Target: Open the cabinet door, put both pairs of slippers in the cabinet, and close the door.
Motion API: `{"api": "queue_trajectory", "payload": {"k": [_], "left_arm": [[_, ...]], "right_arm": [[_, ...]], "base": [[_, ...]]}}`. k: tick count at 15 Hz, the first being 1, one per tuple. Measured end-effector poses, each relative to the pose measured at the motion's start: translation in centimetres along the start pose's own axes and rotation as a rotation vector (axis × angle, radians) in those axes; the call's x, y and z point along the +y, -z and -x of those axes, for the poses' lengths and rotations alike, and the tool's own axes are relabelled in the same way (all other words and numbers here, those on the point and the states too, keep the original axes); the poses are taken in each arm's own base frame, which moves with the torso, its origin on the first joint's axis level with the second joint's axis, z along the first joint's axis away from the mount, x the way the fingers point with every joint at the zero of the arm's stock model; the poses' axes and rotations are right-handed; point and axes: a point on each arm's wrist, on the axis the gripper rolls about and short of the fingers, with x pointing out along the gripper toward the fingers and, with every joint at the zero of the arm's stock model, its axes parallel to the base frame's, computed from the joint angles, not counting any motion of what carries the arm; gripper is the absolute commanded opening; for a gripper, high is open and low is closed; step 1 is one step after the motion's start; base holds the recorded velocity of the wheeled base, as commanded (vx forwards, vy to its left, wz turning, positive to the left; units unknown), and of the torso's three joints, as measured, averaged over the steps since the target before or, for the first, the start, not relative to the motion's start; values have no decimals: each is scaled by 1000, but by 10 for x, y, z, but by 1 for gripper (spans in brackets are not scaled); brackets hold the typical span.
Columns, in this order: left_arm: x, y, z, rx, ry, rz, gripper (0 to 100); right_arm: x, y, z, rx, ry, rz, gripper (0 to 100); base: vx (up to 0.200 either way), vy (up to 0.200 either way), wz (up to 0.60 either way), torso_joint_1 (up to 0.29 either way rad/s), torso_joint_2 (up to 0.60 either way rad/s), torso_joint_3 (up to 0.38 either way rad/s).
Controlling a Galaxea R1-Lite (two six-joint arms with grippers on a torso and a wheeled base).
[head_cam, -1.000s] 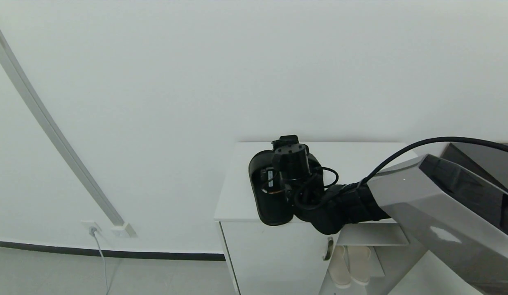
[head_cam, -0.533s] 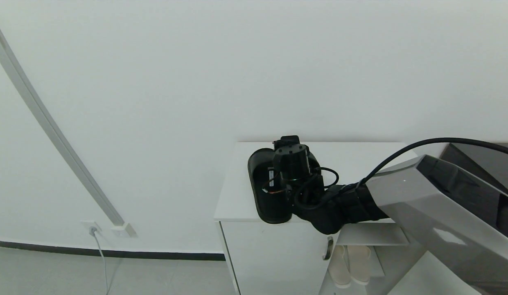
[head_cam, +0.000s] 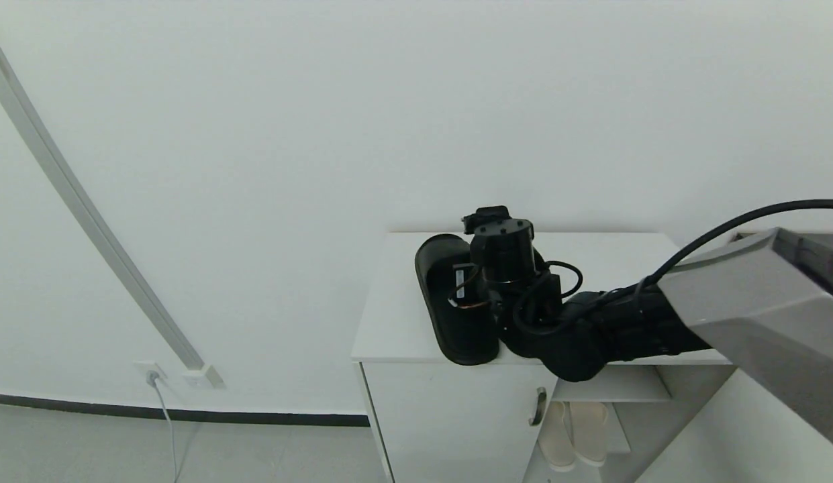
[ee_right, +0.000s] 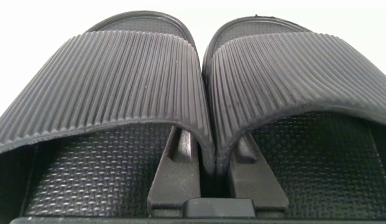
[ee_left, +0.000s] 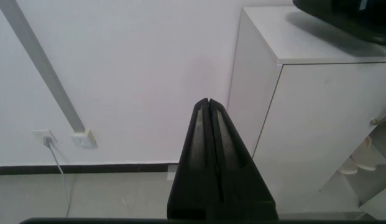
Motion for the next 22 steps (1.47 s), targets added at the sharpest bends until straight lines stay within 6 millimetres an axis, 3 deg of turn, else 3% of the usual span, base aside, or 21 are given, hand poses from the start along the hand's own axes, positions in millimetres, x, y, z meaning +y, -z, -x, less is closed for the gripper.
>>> {"api": "queue_trajectory", "payload": {"k": [5, 12, 22], "left_arm": [[0, 0, 0, 0, 0, 0, 0], [0, 0, 0, 0, 2, 0, 0], [0, 0, 0, 0, 4, 0, 0]], "right_arm": [[-26, -24, 56, 9, -114, 46, 0], [-57, -33, 131, 32, -361, 61, 0], [-73, -29, 143, 5, -362, 152, 0]], "base": [[0, 0, 0, 0, 0, 0], [0, 0, 0, 0, 0, 0], [0, 0, 0, 0, 0, 0]]}}
